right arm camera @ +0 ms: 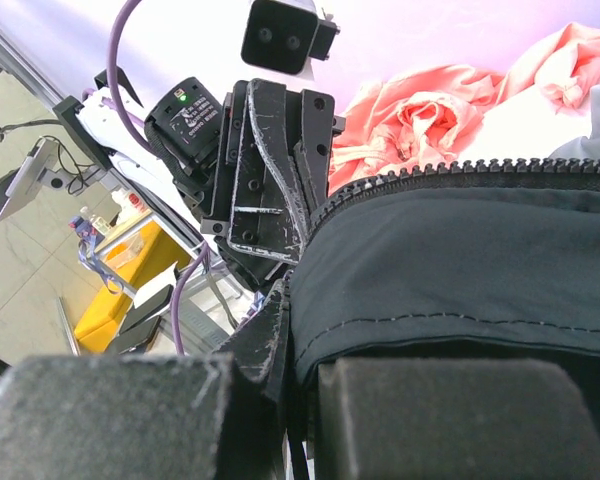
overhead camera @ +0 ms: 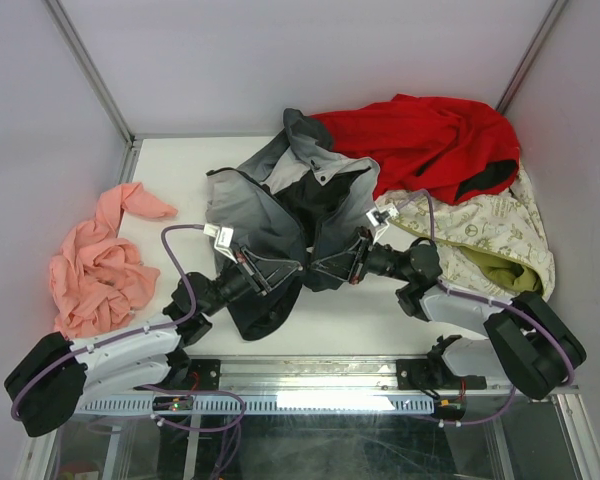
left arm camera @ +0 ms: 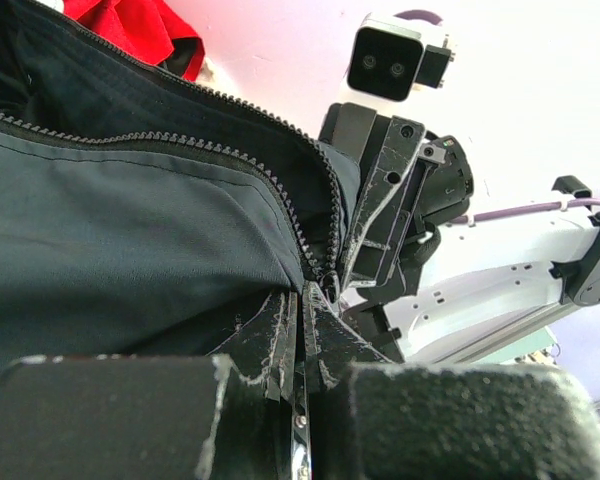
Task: Zip up the jacket
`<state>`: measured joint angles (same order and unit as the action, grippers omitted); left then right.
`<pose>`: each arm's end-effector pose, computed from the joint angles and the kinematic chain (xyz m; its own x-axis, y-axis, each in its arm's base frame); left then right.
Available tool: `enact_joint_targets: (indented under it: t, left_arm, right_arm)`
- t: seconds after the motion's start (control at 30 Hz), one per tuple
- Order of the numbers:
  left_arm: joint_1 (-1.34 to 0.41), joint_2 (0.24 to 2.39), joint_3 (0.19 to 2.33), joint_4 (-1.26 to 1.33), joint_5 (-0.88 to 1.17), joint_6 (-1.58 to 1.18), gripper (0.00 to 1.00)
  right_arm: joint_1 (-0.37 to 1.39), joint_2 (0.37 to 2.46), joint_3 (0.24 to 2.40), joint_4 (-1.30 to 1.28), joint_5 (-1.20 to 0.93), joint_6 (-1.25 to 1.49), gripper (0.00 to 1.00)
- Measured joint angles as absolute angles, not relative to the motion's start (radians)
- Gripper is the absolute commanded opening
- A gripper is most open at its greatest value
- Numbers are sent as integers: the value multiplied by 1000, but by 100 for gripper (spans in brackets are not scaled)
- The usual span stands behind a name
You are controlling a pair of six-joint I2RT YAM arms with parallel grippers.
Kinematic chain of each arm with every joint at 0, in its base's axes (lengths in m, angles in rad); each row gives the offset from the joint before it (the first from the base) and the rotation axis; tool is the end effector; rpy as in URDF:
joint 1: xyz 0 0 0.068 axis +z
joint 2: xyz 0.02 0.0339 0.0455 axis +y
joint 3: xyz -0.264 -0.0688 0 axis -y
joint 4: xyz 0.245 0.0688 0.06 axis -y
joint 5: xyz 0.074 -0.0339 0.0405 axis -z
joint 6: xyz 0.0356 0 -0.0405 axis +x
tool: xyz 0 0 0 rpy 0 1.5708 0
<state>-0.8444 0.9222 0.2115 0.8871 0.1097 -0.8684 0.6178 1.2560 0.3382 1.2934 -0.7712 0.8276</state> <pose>0.1253 -0.1469 0.2287 -0.5465 -0.5272 -0.6507 0.6153 0.2743 -0.7390 0.1710 0.1519 0.2429 -0.4927 0.2976 -0.8177 -0.8589 -0.0151 0.5120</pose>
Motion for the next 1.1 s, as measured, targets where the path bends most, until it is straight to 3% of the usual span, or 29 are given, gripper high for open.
enact_joint_targets:
  t: [0.23,0.43,0.67,0.87,1.0,1.1]
  left_arm:
    - [-844,879,211,829,118,-838,0]
    - [-845,845,196,808,111,-857,21]
    - [-846,899,185,841,113,-935,27]
    - [-846,919,185,853,115,-965,17]
    - [-846,919,186,859,123,-974,0]
    - [-846,921,189,860,139,-974,0]
  right_arm:
    - [617,1213,368,1136,-763,786,0]
    - [624,1200,371,1087,-751,771,0]
    - [645,1200,371,1094,-738,761,0]
    - [648,1200,371,1103,-736,757,0]
    - [649,1200,371,1103,-736,757,0]
    - [650,1202,371,1111,-736,757,0]
